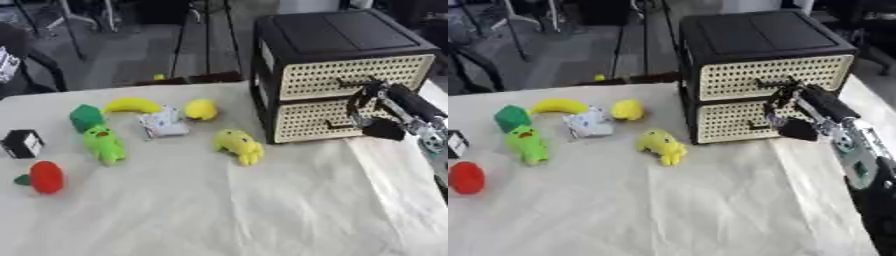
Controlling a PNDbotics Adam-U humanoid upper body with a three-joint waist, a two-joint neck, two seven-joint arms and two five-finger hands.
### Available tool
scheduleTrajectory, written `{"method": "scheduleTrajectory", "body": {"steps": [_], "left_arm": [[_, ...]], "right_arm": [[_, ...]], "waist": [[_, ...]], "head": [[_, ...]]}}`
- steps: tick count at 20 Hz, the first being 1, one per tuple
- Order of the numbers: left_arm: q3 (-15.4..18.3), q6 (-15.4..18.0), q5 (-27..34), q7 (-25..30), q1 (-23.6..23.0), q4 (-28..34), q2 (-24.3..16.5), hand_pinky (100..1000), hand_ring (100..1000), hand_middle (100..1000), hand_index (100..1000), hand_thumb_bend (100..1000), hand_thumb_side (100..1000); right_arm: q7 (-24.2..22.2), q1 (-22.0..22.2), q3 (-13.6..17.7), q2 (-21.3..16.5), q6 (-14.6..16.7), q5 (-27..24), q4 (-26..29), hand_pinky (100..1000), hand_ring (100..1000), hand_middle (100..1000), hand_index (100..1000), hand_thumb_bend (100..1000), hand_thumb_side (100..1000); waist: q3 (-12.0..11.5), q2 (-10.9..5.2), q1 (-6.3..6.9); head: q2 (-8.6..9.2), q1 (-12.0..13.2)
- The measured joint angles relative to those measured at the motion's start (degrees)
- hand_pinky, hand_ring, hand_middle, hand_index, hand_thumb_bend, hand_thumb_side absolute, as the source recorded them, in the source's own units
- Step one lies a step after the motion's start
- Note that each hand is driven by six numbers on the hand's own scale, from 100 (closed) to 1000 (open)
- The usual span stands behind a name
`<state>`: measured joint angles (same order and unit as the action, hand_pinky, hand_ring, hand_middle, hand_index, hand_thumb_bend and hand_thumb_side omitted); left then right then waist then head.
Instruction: Pick up objects from table and place into drawer.
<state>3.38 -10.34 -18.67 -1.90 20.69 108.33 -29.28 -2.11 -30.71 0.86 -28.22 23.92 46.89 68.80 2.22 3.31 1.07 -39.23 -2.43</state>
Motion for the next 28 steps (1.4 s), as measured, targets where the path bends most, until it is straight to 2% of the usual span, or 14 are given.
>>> {"method": "scheduleTrajectory", "body": {"steps": [4, 7, 10, 11, 12, 15, 18, 28], "left_arm": [[0.01, 0.34, 0.03, 0.01, -0.19, -0.12, 0.00, 611, 592, 583, 706, 512, 797], [0.01, 0.65, 0.08, 0.11, -0.48, -0.19, 0.00, 611, 592, 583, 706, 512, 797], [0.01, 0.86, 0.17, 0.14, -0.49, -0.42, 0.00, 611, 592, 583, 706, 512, 797], [0.01, 0.89, 0.18, 0.14, -0.49, -0.47, 0.00, 613, 586, 567, 701, 510, 793], [0.04, 0.91, 0.18, 0.16, -0.60, -0.48, -0.03, 613, 586, 567, 701, 509, 793], [0.09, 1.24, 0.18, 0.39, -1.31, -0.53, -0.02, 614, 586, 568, 698, 510, 791], [0.33, 1.75, 0.18, 0.63, -1.84, -0.62, -0.02, 615, 587, 571, 698, 507, 792], [0.37, 2.65, 0.16, 1.17, -3.24, -1.21, 0.00, 618, 588, 574, 696, 502, 791]], "right_arm": [[2.95, 5.05, 0.06, -0.31, -0.61, -3.82, 6.28, 338, 522, 617, 611, 100, 653], [3.09, 7.92, 0.20, -0.41, -0.90, -6.80, 10.70, 338, 522, 617, 611, 100, 653], [1.89, 8.57, 0.23, -0.80, -1.89, -9.92, 13.49, 338, 522, 617, 611, 100, 653], [1.32, 8.59, 0.26, -0.90, -2.18, -11.00, 14.06, 289, 479, 585, 601, 100, 636], [0.80, 8.77, 0.26, -0.94, -2.30, -12.04, 14.79, 288, 478, 583, 603, 100, 636], [-0.47, 12.71, 0.77, -0.95, -1.12, -15.35, 18.14, 282, 472, 578, 607, 100, 649], [-1.79, 15.59, 1.71, -0.93, -0.04, -18.58, 22.00, 279, 470, 576, 615, 100, 646], [-6.87, 17.95, 3.95, -0.78, -1.07, -29.32, 28.40, 281, 468, 573, 617, 100, 641]], "waist": [[0.49, 0.35, -0.74], [0.68, 0.49, -1.10], [0.68, 0.49, -1.13], [0.72, 0.50, -1.14], [1.00, 0.69, -1.23], [1.84, 1.27, -1.82], [1.73, 1.26, -1.69], [1.81, 0.99, -1.45]], "head": [[0.02, 0.29], [0.03, 0.38], [0.03, 0.39], [0.04, 0.40], [0.06, 0.60], [0.12, 1.20], [0.13, 1.42], [0.08, 1.91]]}}
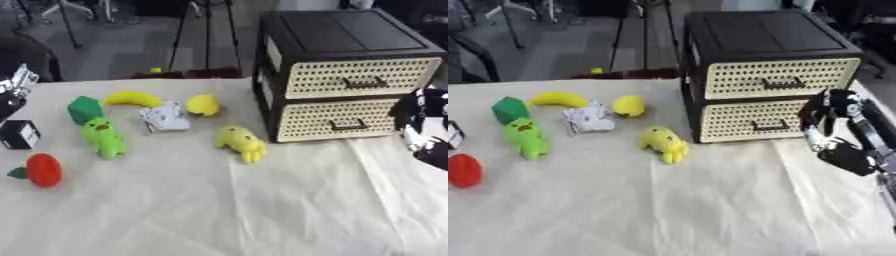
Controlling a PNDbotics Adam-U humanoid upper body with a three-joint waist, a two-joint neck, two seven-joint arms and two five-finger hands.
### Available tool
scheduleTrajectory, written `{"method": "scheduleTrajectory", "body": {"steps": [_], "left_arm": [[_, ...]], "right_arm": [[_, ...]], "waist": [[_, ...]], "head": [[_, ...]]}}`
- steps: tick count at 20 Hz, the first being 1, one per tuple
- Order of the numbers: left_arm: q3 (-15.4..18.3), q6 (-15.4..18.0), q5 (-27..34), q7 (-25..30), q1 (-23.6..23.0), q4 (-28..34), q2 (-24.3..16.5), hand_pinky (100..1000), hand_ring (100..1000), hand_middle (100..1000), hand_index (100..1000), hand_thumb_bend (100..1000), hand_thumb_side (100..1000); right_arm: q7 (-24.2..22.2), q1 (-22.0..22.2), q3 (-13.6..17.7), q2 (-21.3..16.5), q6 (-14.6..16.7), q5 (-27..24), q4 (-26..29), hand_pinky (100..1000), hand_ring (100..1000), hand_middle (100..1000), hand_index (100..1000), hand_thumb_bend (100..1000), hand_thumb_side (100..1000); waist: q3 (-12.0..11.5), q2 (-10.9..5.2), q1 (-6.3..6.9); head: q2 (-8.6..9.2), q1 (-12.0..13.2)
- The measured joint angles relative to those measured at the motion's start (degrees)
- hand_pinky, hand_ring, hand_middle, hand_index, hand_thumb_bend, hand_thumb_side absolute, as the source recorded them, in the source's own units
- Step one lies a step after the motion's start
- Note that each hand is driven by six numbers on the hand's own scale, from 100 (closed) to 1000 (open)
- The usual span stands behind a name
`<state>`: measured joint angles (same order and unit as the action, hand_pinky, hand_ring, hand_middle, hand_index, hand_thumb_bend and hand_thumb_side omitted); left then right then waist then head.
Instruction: Pick up objects from table and place into drawer.
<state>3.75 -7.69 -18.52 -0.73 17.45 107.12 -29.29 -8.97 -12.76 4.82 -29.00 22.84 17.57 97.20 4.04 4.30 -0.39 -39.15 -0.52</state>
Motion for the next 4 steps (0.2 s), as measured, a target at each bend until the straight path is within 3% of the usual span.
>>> {"method": "scheduleTrajectory", "body": {"steps": [4], "left_arm": [[0.00, 0.22, -0.04, 0.22, -0.37, -0.01, 0.06, 619, 585, 572, 694, 499, 791]], "right_arm": [[-1.23, 0.21, 0.55, 0.00, -0.54, -2.37, 1.05, 283, 469, 573, 617, 100, 651]], "waist": [[0.17, -0.04, 0.14]], "head": [[-0.01, 0.00]]}}
